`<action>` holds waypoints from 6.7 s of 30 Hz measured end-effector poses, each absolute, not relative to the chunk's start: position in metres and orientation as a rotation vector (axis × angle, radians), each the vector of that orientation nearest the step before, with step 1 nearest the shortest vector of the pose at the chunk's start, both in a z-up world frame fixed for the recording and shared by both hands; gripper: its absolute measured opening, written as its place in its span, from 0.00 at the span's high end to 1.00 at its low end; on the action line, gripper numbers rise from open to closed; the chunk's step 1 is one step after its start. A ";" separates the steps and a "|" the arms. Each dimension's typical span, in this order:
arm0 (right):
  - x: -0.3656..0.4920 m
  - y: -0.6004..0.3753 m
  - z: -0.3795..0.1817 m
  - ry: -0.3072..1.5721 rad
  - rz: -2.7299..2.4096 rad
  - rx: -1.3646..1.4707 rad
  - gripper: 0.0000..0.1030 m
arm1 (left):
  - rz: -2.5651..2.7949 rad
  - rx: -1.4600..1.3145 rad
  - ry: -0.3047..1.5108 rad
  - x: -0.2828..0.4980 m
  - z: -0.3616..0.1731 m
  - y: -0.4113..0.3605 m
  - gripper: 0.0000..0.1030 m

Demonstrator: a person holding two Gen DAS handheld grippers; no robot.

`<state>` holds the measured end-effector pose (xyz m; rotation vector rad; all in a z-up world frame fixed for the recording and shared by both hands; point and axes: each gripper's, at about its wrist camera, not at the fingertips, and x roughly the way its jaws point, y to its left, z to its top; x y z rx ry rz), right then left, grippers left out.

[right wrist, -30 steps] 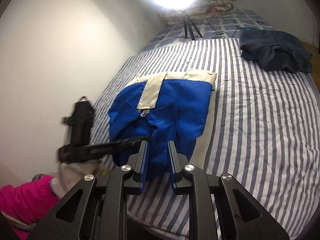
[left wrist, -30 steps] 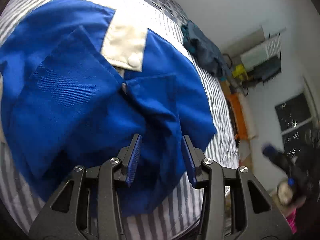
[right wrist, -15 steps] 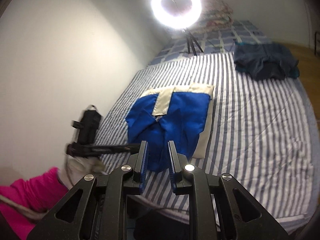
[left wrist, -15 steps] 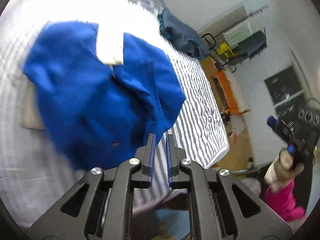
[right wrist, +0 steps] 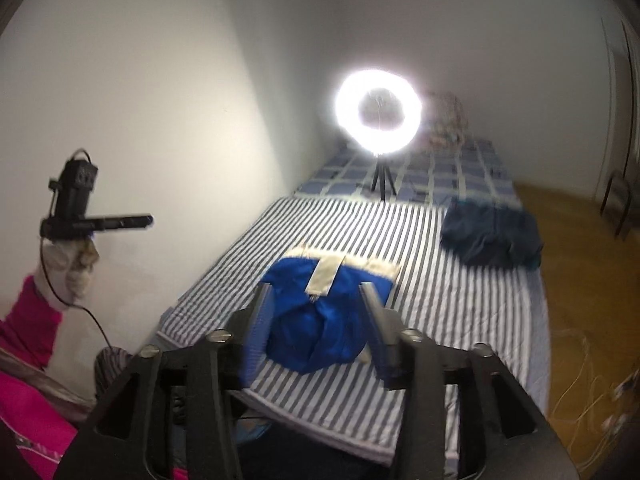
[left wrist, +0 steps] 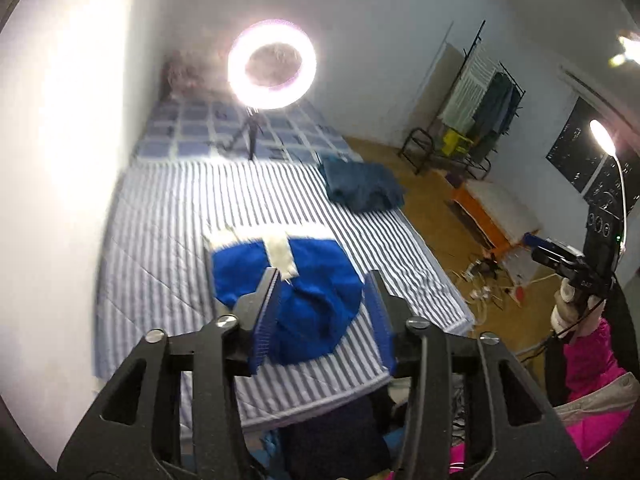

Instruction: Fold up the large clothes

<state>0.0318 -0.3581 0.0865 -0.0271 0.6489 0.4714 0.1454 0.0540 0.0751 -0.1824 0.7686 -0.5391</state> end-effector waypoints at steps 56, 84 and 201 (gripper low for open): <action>0.287 -0.400 -0.276 1.198 0.576 0.501 0.26 | -0.496 -0.819 1.257 0.377 -0.297 0.076 0.22; 0.295 -0.290 -0.230 1.168 0.480 0.163 0.77 | -0.430 -0.294 1.085 0.367 -0.227 -0.008 0.73; 0.215 -0.452 0.051 0.573 -0.082 -0.015 0.41 | -0.600 -0.025 0.482 0.247 0.063 -0.197 0.30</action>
